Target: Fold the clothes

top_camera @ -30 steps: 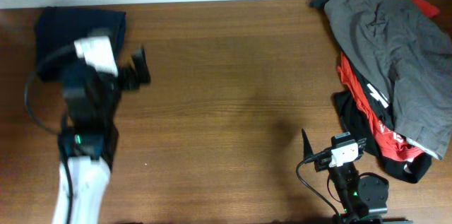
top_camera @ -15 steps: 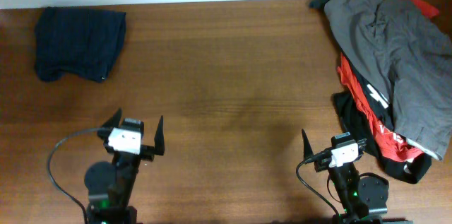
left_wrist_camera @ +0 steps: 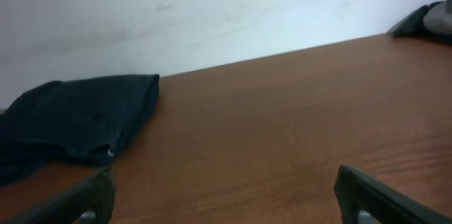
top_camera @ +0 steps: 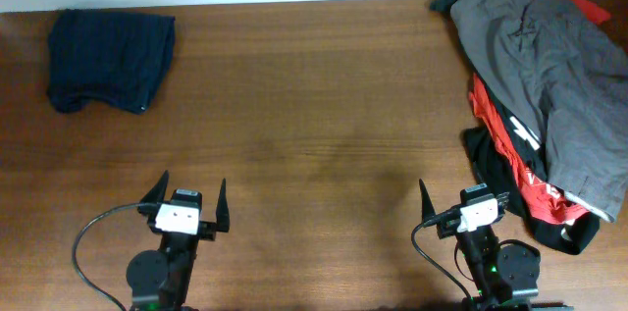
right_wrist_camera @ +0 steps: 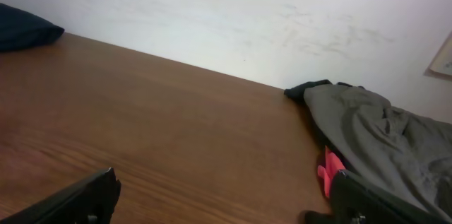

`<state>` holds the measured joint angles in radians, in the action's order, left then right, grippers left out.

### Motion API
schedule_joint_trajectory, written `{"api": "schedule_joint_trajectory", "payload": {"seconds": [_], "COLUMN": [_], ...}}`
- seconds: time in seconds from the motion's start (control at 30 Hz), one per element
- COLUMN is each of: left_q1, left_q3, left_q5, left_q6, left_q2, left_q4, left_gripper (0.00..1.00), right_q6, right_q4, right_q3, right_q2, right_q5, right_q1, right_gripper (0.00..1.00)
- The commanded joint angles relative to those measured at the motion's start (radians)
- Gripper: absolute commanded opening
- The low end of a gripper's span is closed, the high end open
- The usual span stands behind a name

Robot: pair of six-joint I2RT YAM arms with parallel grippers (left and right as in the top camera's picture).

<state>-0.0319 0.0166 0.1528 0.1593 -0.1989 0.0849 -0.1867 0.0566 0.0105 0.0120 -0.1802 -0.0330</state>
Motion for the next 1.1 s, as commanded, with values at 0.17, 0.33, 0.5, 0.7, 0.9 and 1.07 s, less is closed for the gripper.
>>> {"api": "schedule_joint_trajectory", "payload": {"seconds": [0.17,0.33,0.5,0.7,0.9,1.07], "left_q1": [-0.002,0.000,-0.001,-0.001,-0.001,-0.001], "left_q3": [-0.008,-0.008,-0.008,-0.008,-0.008,-0.008], "left_q5": [-0.050,-0.063,-0.064,-0.064,-0.064,-0.064], "left_q6": [0.015,0.014,0.014,0.014,0.014,0.014], "left_q2": [0.194,0.194,0.194,0.194,0.194,0.194], "left_q4": [-0.158,-0.159,-0.158,-0.158,-0.158,-0.158], "left_gripper": [0.99,0.99,0.99,0.99,0.99,0.99], "right_q6": [0.004,0.004,0.004,0.003,0.004,0.004], "right_q4": [0.006,0.006,0.006,0.006,0.006,0.006], "right_q3": [-0.005,-0.005,-0.005,-0.005,-0.005,-0.005], "right_q2": [-0.008,-0.008,-0.008,-0.008,-0.008,-0.008], "right_q5": [0.009,0.009,0.009,0.009,0.009,0.009], "right_q1": [0.008,0.008,0.008,0.008,0.008,0.008], "right_gripper": [0.99,0.98,0.99,0.99,0.99,0.99]}}
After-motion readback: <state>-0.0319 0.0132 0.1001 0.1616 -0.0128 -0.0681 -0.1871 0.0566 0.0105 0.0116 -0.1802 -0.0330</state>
